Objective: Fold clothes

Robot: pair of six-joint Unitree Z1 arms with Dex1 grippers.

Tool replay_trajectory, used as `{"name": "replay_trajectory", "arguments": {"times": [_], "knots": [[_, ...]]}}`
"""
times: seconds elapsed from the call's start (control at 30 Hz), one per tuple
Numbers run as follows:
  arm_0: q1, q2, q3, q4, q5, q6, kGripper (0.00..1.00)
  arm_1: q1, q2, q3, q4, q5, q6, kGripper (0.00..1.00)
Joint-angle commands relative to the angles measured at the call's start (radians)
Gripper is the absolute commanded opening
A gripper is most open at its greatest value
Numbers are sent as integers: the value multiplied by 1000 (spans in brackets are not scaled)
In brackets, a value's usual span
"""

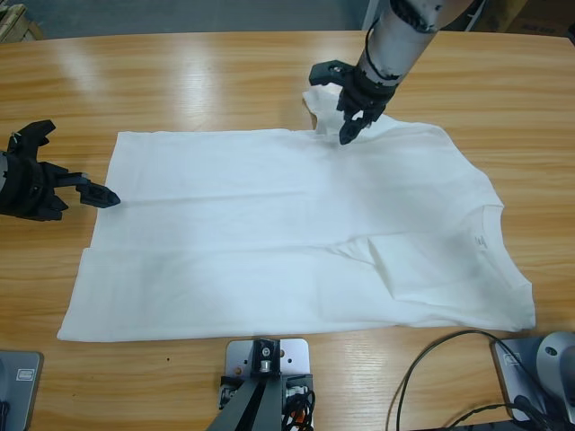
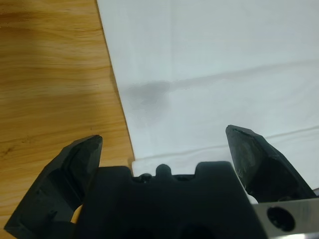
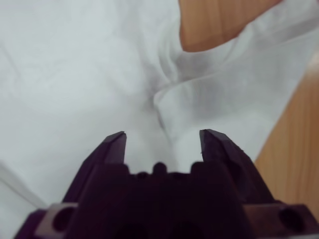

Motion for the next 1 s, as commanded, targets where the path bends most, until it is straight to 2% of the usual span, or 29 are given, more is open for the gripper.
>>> {"name": "replay_trajectory", "arguments": {"times": [0.03, 0.1, 0.13, 0.17, 0.27, 0.33, 0.67, 0.83, 1.0], "knots": [[-9, 40, 30, -16, 11, -9, 968, 11, 94, -2, -2, 11, -2, 388], [-9, 39, 30, -16, 11, -9, 968, 10, 103, -12, -2, 6, 5, 324], [-9, 39, 31, -16, 11, -9, 968, 8, 107, -19, -2, 5, 7, 198], [-9, 40, 31, -16, 11, -9, 968, 6, 111, -26, -2, 5, 9, 130], [-9, 42, 32, -16, 11, -9, 968, 4, 121, -36, -2, 3, 11, 111], [-9, 44, 34, -16, 11, -9, 968, 4, 124, -38, -3, 10, 10, 0], [-9, 49, 48, -37, 11, -23, 996, -37, 85, -67, -4, 11, 36, 0], [-9, 50, 47, -44, 10, -32, 996, -162, 26, -158, 5, 3, 113, 0], [-9, 47, 55, -44, 10, -34, 996, -280, 64, -202, -1, 29, 143, 0]]}}
